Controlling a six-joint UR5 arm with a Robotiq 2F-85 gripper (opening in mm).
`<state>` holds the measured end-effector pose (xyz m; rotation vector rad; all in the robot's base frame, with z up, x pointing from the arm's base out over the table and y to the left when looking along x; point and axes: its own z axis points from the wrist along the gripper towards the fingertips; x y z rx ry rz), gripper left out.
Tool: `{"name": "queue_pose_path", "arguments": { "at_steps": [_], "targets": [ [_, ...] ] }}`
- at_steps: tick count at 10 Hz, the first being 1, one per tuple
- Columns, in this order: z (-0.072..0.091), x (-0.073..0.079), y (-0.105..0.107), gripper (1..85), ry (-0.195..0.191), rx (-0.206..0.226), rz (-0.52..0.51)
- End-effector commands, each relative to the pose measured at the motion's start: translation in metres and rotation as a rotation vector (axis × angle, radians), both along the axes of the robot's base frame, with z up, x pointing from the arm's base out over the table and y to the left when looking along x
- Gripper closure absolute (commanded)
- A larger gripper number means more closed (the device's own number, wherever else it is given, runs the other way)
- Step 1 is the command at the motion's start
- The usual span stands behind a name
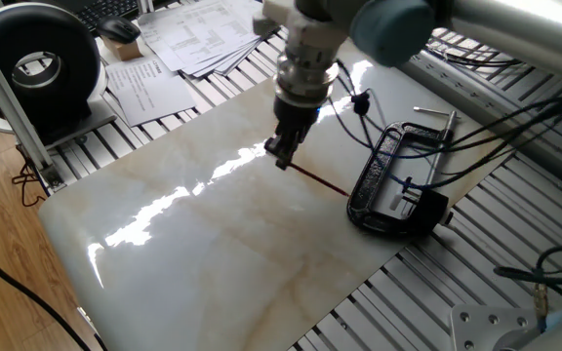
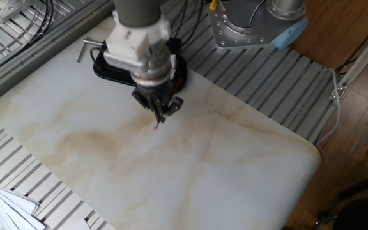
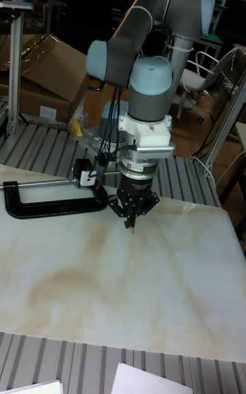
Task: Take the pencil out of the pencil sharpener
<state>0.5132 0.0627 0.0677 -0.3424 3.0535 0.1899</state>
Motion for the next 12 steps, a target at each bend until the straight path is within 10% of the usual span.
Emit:
{"name": "queue_pose_path", "arguments": {
  "at_steps": [1, 12],
  "targets": [
    [-0.004, 0.012, -0.002, 84.3, -0.012, -0.043, -0.032],
    [-0.052, 0.027, 0.007, 74.0, -0.011, -0.101, -0.08]
  ]
}}
